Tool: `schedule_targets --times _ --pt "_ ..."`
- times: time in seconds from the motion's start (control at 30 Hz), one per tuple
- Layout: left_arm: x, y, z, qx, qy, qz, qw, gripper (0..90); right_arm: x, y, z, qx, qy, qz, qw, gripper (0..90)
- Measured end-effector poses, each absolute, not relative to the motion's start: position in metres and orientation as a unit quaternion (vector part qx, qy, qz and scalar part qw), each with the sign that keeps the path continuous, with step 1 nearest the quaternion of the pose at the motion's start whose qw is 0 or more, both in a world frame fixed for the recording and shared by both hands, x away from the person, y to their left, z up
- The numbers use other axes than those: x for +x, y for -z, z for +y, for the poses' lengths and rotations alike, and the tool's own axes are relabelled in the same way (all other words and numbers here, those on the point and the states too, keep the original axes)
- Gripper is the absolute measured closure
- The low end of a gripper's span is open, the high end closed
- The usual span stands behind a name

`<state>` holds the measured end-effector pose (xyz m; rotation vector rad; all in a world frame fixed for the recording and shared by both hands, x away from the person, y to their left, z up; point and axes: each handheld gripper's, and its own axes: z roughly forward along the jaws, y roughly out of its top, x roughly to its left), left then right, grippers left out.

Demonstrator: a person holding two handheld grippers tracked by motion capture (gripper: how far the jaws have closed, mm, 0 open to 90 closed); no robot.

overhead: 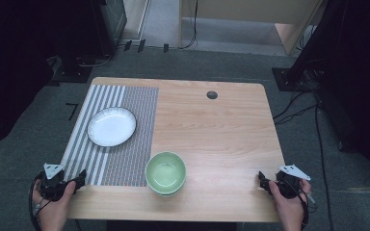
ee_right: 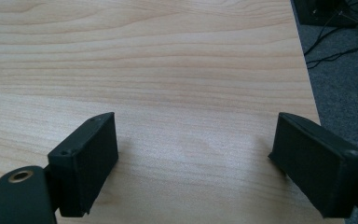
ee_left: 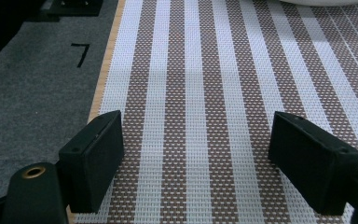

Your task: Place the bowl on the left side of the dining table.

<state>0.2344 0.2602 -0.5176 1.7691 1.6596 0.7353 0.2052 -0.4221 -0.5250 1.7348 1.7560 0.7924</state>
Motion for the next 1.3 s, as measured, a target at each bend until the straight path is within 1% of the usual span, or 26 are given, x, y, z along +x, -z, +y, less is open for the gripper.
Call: schedule_targets --times 0.1,0.23,0.63,1.03,1.3 --pt "0.234 0.518 0.26 0.666 -0.277 0.625 0.299 17.0 0.205 0.525 -0.422 0.646 -0.293 0.65 0.272 14.1" --pt "0.234 0.518 0.26 0.666 -0.277 0.625 0.299 17.0 0.205 0.524 -0.419 0.654 -0.297 0.64 0.273 16.7" --pt "0.234 0.518 0.26 0.666 -0.277 0.625 0.299 17.0 0.203 0.493 -0.398 0.634 -0.341 0.625 0.302 17.3" --pt "0.234 0.518 0.26 0.666 -0.277 0.625 0.299 17.0 0.201 0.464 -0.366 0.603 -0.381 0.635 0.295 17.4" --pt "0.234 0.518 0.26 0.666 -0.277 0.625 0.299 17.0 0.199 0.455 -0.351 0.59 -0.395 0.639 0.295 17.4"
